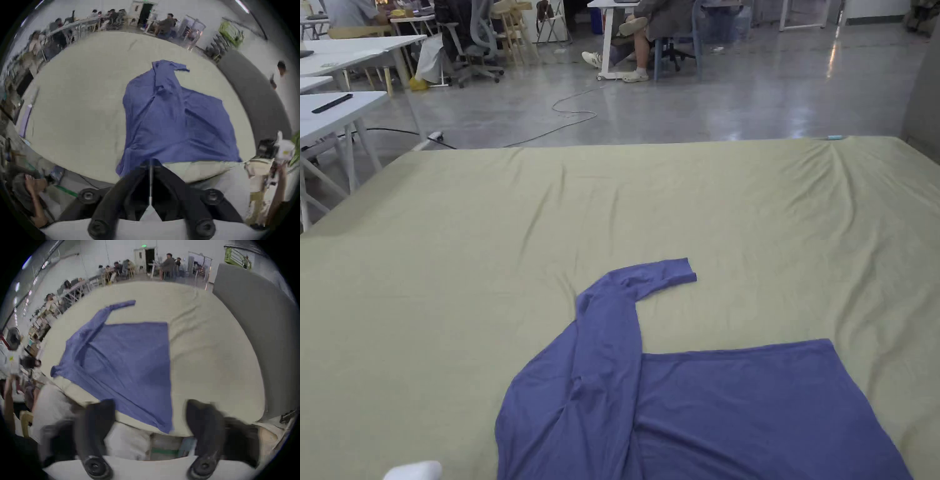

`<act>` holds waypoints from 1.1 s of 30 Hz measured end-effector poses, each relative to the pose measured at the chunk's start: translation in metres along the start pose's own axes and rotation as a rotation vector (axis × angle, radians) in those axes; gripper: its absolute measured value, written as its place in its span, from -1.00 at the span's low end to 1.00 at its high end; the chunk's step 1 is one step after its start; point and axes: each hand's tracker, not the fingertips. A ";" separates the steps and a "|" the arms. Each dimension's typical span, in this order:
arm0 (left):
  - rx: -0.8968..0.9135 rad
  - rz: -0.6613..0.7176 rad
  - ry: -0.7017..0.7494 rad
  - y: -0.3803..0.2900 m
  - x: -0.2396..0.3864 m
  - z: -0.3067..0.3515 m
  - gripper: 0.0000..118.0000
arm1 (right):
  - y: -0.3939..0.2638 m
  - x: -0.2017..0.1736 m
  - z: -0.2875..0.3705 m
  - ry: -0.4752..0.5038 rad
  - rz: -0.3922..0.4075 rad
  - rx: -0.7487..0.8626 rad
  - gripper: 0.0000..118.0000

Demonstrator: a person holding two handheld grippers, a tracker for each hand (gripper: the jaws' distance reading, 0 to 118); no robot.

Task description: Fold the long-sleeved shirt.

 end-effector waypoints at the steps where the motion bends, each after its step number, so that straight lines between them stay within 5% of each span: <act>1: 0.003 0.020 -0.020 -0.003 0.003 -0.005 -1.00 | 0.006 -0.008 -0.006 0.030 -0.016 0.015 -1.00; 3: -0.014 0.077 -0.093 -0.005 0.005 -0.014 -1.00 | 0.015 -0.025 -0.025 0.030 -0.040 0.019 -1.00; 5: -0.001 0.140 -0.133 -0.002 0.009 -0.018 -1.00 | 0.038 -0.042 -0.051 0.122 0.033 -0.011 -1.00; 10: 0.041 0.090 -0.135 0.032 0.010 -0.010 -1.00 | 0.153 -0.095 -0.126 0.284 0.023 0.072 -0.97; 11: 0.047 0.085 -0.134 0.037 0.010 -0.010 -1.00 | 0.179 -0.106 -0.145 0.294 0.007 0.084 -0.49; 12: 0.058 0.086 -0.137 0.042 0.009 -0.010 -1.00 | 0.211 -0.120 -0.173 0.317 0.010 0.051 0.46; 13: 0.070 0.087 -0.140 0.047 0.008 -0.010 -1.00 | 0.237 -0.133 -0.200 0.330 0.019 0.012 0.99; 14: 0.077 0.090 -0.139 0.053 0.006 -0.009 -1.00 | 0.257 -0.140 -0.218 0.287 0.065 0.029 1.00; 18: 0.094 0.111 -0.129 0.060 0.000 -0.011 -1.00 | 0.322 -0.186 -0.319 0.229 0.009 -0.216 0.90; 20: 0.084 0.118 -0.133 0.059 -0.005 -0.015 -1.00 | 0.328 -0.199 -0.353 0.176 -0.016 -0.259 0.49; 22: 0.067 0.121 -0.136 0.057 -0.008 -0.018 -1.00 | 0.327 -0.208 -0.376 0.118 0.016 -0.274 -0.32; 23: 0.057 0.122 -0.132 0.055 -0.010 -0.021 -1.00 | 0.327 -0.212 -0.384 0.091 0.022 -0.292 -0.52; 25: 0.036 0.128 -0.125 0.051 -0.015 -0.025 -1.00 | 0.323 -0.211 -0.384 0.109 0.021 -0.290 -0.60; 27: 0.026 0.136 -0.125 0.048 -0.018 -0.025 -1.00 | 0.324 -0.211 -0.371 0.113 0.040 -0.263 -1.00; 33: 0.025 0.148 -0.147 0.042 -0.015 -0.020 -1.00 | 0.329 -0.212 -0.310 0.146 0.160 -0.132 -1.00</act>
